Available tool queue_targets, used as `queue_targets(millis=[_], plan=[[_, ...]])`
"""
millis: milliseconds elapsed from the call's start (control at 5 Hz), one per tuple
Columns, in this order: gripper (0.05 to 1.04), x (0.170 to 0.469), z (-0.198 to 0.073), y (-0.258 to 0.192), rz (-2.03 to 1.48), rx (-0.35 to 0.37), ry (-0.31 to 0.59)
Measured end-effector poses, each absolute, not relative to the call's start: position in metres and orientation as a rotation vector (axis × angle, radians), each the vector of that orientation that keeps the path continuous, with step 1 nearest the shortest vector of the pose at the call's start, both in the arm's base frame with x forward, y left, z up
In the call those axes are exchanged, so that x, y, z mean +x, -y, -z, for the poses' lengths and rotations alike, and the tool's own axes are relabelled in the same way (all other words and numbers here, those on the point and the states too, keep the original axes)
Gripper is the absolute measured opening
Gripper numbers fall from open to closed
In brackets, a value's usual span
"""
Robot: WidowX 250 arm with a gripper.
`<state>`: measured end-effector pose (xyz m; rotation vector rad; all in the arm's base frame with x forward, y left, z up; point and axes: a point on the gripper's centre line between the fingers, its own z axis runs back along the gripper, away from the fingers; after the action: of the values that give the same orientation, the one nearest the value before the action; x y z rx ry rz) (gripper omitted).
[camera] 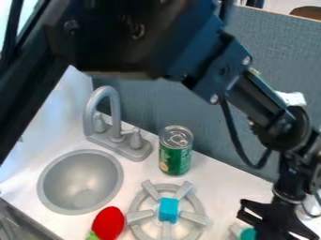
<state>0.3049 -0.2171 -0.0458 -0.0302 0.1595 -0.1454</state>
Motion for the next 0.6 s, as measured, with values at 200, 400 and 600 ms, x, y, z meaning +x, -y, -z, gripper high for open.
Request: queue_targets(millis=[200,400,600], plan=[[0.106,0.297,0.045,0.231,0.198,-0.024,-0.143],[0.106,0.304,0.042,0.235,0.202,-0.033,-0.113],[0.106,0.307,0.046,0.235,0.198,-0.019,-0.108]])
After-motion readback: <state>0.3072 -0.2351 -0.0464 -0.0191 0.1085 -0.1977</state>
